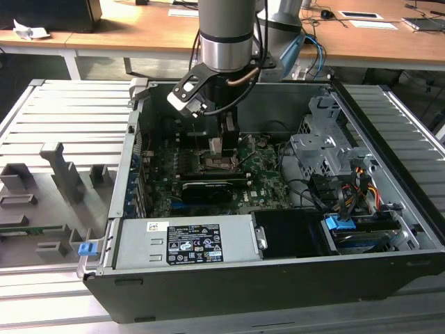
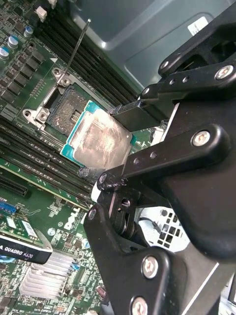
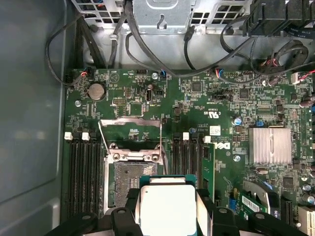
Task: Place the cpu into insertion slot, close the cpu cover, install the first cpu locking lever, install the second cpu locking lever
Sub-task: 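Place the cpu into insertion slot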
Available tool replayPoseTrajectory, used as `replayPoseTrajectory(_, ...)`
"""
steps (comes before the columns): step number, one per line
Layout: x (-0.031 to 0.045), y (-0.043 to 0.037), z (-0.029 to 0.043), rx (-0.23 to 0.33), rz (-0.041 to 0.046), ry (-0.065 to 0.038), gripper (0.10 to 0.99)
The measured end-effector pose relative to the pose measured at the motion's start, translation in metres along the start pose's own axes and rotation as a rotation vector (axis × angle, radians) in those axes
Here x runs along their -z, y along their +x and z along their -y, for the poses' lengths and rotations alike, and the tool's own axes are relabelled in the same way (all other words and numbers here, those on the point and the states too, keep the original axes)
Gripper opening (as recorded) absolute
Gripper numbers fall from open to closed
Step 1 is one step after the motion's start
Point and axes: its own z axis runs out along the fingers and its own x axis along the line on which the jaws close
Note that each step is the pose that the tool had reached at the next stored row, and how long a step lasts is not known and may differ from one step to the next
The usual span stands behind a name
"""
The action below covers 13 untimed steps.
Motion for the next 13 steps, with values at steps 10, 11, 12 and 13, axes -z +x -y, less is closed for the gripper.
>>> replayPoseTrajectory(10,-0.0104,-0.0001,0.0027,0.000,0.0001,0.000,0.541)
replayPoseTrajectory(11,-0.0148,0.0020,0.0031,0.000,0.0002,0.000,0.541)
replayPoseTrajectory(12,-0.0166,0.0034,0.0032,-0.003,0.0003,0.000,0.541)
replayPoseTrajectory(13,-0.0176,0.0039,0.0034,-0.011,0.0010,0.000,0.541)
